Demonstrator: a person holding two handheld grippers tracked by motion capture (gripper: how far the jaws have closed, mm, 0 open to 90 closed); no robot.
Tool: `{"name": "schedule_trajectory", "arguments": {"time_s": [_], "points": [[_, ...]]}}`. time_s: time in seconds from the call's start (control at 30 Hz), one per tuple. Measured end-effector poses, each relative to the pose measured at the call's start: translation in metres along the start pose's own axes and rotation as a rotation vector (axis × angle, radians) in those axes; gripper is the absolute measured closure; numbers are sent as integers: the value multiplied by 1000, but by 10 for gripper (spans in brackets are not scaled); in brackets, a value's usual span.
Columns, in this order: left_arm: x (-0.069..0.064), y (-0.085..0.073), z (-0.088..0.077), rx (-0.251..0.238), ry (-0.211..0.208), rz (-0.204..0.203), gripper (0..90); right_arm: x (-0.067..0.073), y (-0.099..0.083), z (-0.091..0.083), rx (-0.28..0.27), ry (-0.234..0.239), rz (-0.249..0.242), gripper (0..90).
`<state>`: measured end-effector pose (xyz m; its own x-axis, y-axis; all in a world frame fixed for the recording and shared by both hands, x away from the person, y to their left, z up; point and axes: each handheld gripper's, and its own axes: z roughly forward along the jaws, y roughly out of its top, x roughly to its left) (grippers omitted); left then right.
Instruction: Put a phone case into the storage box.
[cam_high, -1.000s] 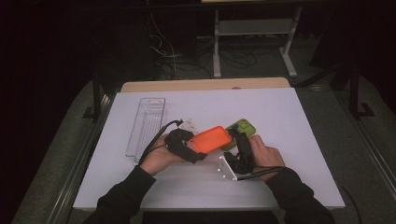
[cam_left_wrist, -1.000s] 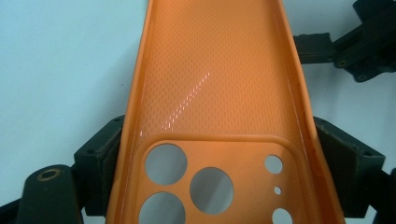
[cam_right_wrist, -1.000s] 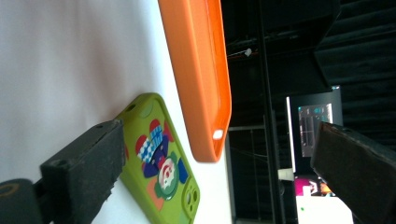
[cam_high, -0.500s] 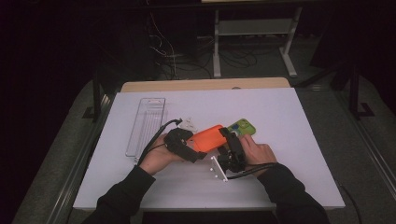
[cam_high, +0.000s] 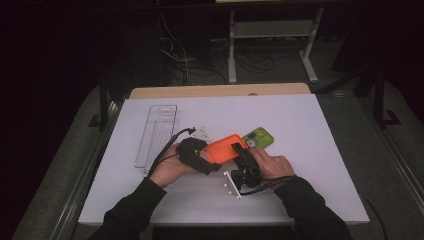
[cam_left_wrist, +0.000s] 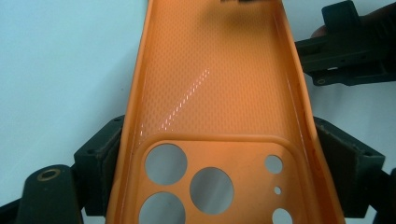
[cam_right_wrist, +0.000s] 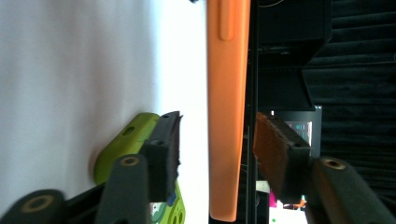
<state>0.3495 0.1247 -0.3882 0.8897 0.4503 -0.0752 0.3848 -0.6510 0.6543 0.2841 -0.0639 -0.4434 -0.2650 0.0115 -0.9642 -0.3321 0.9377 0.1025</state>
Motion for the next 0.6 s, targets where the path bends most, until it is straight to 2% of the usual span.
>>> {"name": "schedule_trajectory", "arguments": {"time_s": [0.03,0.13,0.37,0.4,0.6], "points": [[0,0,0,0,0,-1,157,0,0,0,-2,14,-1,539],[0,0,0,-2,2,-1,157,1,1,-1,-4,17,-7,587],[0,0,0,-2,-1,-3,157,0,3,-3,-10,8,-14,677],[0,0,0,-2,1,-4,157,1,3,-3,-15,-9,-17,686],[0,0,0,-4,1,-7,157,0,3,-3,-18,-9,-27,741]]}}
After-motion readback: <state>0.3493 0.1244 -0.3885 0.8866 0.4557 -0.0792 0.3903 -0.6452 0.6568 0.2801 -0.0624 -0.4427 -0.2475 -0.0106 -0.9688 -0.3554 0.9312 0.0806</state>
